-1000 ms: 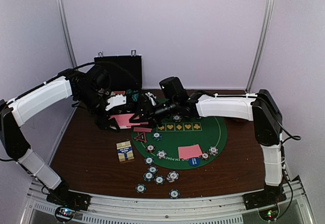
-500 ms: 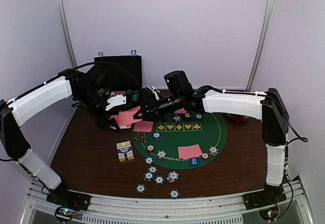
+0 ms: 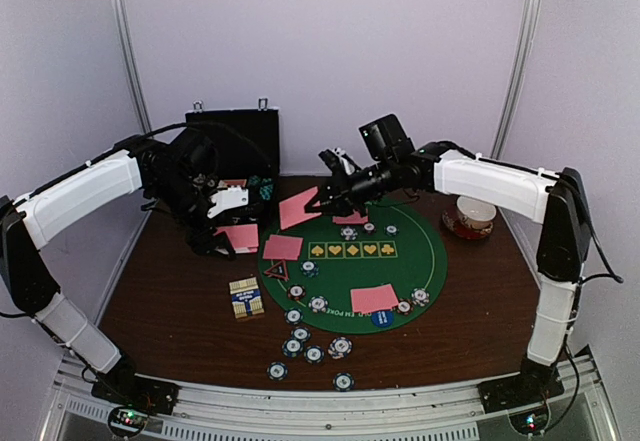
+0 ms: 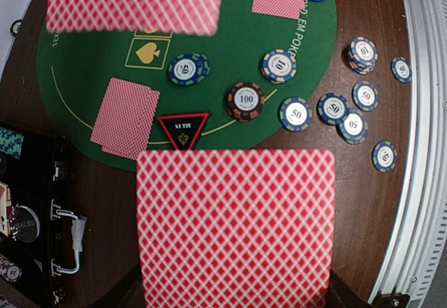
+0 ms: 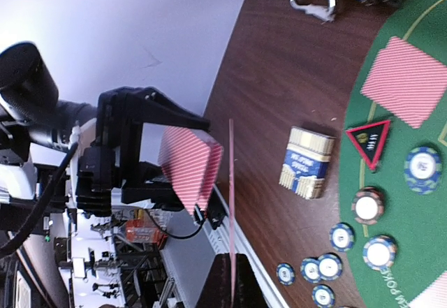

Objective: Distribute texas hold em gaming equipment
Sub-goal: Pick up the poker card from the face-down deck piles, then flop the poker card in the community card area, then distribute the poker card in the community card area.

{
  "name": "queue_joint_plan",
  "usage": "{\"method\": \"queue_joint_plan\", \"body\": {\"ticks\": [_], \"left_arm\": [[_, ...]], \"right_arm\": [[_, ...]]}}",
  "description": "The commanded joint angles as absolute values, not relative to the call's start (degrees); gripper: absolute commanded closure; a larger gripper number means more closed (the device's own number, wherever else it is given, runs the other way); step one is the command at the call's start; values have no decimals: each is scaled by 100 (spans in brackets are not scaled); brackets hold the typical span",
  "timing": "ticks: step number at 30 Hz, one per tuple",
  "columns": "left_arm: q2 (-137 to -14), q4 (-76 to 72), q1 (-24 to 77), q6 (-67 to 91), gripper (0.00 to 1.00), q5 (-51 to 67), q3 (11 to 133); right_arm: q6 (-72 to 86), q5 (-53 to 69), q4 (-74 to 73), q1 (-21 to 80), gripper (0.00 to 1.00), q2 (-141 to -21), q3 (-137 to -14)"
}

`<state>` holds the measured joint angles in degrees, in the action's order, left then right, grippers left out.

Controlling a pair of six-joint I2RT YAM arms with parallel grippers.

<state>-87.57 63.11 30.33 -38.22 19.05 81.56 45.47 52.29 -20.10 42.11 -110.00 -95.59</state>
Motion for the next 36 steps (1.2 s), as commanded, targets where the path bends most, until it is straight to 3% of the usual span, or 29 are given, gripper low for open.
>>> {"method": "queue_joint_plan", "body": {"ticks": [1,8,11,17,31,36], "left_arm": [[-8668,6286,2997,-3825,100,1929,8262],[-8683,6317,2997,-3799,100,1953,8279],[-8664,6337,2997,-3798,100,1963,8279],[-8638,6387,2997,-3780,100,1981,8279],[-8625,6408,2997,-3783,100,1973,8266],[-8624,6430,2997,-3786,100,1968,8277]], "right_arm": [[2732,4268,-4077,3985,100,-10785,-10259],[513,789,-6070,4355,100,-11644,-11435],[-197,-769,-6156,4685,100,-12087,-11700],[-1225,-2662,-5452,5170,100,-12833,-11743],[-3113,-4528,-3312,5563,100,-13580,-10939],[-3171,-4405,-3220,5667,78,-13644,-10762]]}}
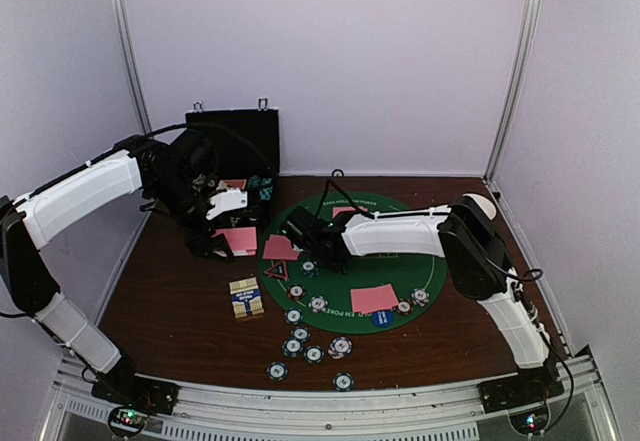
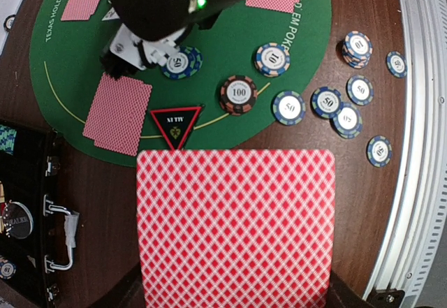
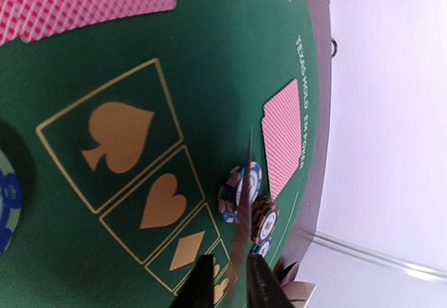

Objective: Distribute texas hold em gaming equipment
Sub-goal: Distribute the poker card in the community card area, then adjust the poker card in the community card area.

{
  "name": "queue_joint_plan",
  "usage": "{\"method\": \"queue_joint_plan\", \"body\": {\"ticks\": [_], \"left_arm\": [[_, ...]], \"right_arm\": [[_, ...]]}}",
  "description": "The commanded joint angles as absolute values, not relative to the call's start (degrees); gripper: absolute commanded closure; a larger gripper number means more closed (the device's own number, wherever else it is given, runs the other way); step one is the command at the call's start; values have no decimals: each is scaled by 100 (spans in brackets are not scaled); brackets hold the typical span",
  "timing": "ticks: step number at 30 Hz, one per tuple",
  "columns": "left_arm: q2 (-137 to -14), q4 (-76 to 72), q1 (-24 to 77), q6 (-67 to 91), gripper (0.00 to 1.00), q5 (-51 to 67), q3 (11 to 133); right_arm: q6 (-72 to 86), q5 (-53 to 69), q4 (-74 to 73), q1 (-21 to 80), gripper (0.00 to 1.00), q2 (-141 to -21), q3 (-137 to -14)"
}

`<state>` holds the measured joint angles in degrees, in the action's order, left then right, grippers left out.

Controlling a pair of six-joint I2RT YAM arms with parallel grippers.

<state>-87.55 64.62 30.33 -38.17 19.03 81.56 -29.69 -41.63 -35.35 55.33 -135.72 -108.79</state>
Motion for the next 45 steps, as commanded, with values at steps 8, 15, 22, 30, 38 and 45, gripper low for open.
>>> {"method": "queue_joint_plan", "body": {"ticks": [8,15,22,30,38,45], "left_arm": [[-8610,6459,2997,-3797,100,1982,8297],[-8602,6504,2997,-3805,100,1998,8322],[-8567,6539,2997,-3801,100,2018,8350],[-8573,6543,2997,-3814,100,2026,8350],[-8572,6546,2997,-3823,100,2009,8294],[-8557,6543,2997,-3826,100,1985,8279]], "right_arm": [[-2917,-3931,-3320,5853,55,-13233,-10356],[-2393,-3628,-3565,5845,24,-12592,-9985],[-870,-3244,-3723,5428,1,-11848,-9811],[2042,475,-4092,3917,11,-11617,-9775],[2715,2027,-3725,3630,13,-12207,-9884],[2987,2508,-3670,3630,16,-12805,-10213]]}}
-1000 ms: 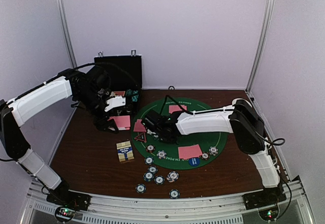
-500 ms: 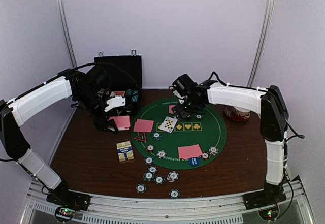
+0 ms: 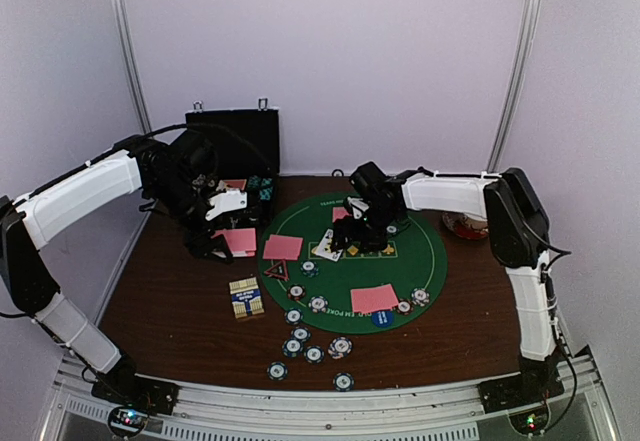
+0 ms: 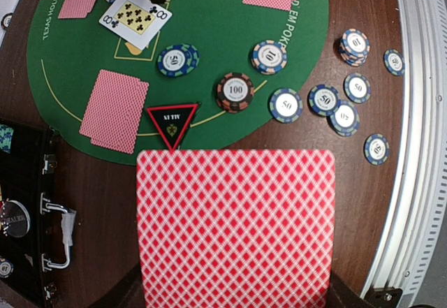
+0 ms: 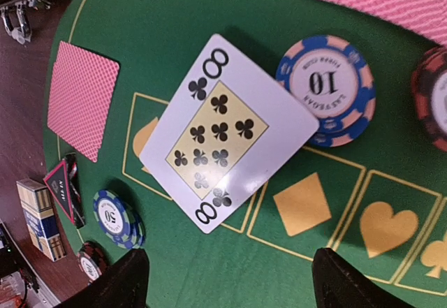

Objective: Distribute texas hold em gaming equipment
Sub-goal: Adjust the poker card in the community card area.

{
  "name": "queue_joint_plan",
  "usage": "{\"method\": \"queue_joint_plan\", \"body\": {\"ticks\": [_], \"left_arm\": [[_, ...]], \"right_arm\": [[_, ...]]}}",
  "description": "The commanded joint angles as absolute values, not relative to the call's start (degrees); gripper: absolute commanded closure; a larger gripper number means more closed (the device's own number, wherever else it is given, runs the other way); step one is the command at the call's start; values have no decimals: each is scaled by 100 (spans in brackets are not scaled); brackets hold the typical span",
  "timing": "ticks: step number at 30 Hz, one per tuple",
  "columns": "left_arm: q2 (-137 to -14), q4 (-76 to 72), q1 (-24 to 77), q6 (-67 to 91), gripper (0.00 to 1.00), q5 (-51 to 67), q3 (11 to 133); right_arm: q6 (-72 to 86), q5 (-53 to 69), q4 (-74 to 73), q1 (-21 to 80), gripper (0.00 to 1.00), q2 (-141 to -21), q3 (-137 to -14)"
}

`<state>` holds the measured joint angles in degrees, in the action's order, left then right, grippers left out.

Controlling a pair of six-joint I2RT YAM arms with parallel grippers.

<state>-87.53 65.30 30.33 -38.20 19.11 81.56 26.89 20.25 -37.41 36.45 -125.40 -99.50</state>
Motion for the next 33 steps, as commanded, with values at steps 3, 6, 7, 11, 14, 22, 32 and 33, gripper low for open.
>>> {"method": "queue_joint_plan", "body": {"ticks": [3,6,7,11,14,22,32,33], "left_arm": [[-8559,6547,2997,-3823,100,1984,8275],[-8562,6541,2997,-3823,100,1993,8263],[-8566,6543,2997,-3821,100,1995,8254],[-8553,6545,2997,-3827,100,1977,8244],[-8555,6545,2997,-3832,100,1977,8242],[-8557,6545,2997,-3822,100,1966,8218],[-8568,6546,2997,-3822,100,2019,8259],[-8566,6540,2997,-3814,100,2025,8261]], "right_arm": [[2984,2501,-3742,3630,16,-13028,-10384],[2954,2557,-3856,3626,16,-13235,-10607],[2953,2581,-3865,3624,16,-13287,-10668],[2948,2716,-3919,3627,17,-13520,-11046],[2907,2775,-4074,3627,17,-13703,-11399],[2722,2675,-4429,3580,18,-13923,-11944],[2469,2307,-4641,3309,15,-13975,-11979],[2448,2277,-4641,3293,15,-13979,-11972]]}}
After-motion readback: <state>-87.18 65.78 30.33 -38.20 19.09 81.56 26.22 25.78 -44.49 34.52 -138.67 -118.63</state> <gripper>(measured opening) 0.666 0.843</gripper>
